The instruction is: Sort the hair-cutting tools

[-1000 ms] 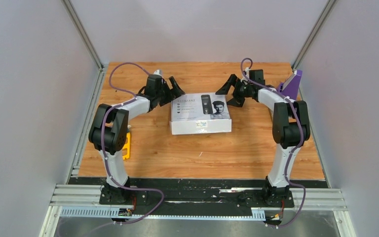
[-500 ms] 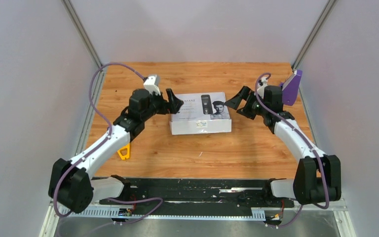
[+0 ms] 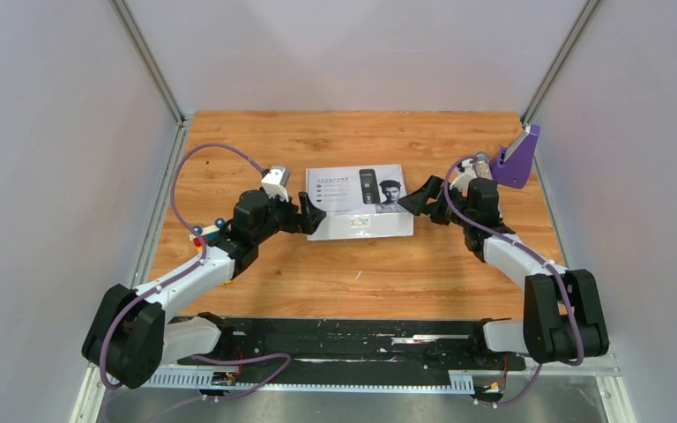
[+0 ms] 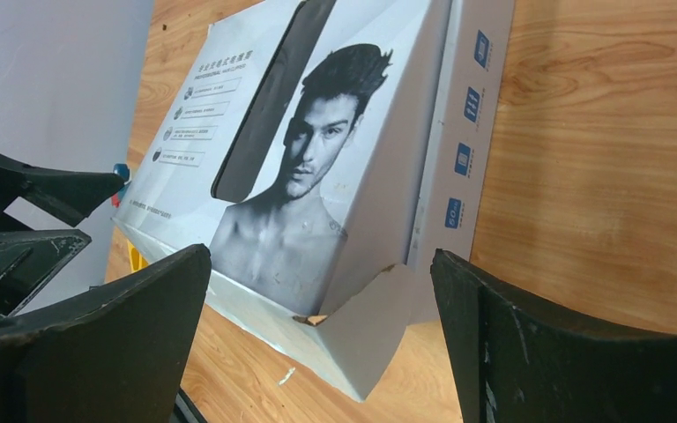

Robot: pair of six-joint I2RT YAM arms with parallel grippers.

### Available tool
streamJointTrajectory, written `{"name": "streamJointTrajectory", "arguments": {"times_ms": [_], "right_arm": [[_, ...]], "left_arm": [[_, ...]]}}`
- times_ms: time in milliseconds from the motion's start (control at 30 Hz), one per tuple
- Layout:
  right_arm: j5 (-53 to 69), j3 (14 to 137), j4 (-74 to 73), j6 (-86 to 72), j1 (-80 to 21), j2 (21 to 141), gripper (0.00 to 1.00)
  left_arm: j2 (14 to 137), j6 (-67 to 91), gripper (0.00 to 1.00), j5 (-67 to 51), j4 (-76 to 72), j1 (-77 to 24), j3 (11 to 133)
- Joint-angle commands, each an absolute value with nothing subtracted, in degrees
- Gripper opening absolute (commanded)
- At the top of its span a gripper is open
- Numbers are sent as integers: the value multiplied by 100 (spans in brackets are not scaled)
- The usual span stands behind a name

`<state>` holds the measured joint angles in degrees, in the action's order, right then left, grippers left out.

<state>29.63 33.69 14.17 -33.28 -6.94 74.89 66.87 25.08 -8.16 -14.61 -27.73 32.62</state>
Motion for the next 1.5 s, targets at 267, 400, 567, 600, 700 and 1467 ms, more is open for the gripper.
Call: {"name": "streamJointTrajectory", "arguments": {"times_ms": [267,400,567,600,700,1467], "right_arm": [[3543,4090,747,-3698,-826,7650,100],[3600,4551,-290,-3927,-843,7651,100],[3633,4923,-978,-4017,-859,7754,99],[3631,4966,-1058,-4012,-854,7768,99],[3579,4997,-1137,-3887,-855,7696,99],[3373,4234,-747,-3419,-873,7575,100]], "left_arm": [[6608,3461,100,-1349,-1007,-2838,3526],[6588,3859,100,-1489,-200,-2862,3953],[6603,3888,100,-1638,795,-2865,4530],[6597,3910,100,-1699,903,-2865,4639],[6510,3948,100,-1741,921,-2865,4725],[7171,3496,100,-1431,-209,-2908,3895]]}}
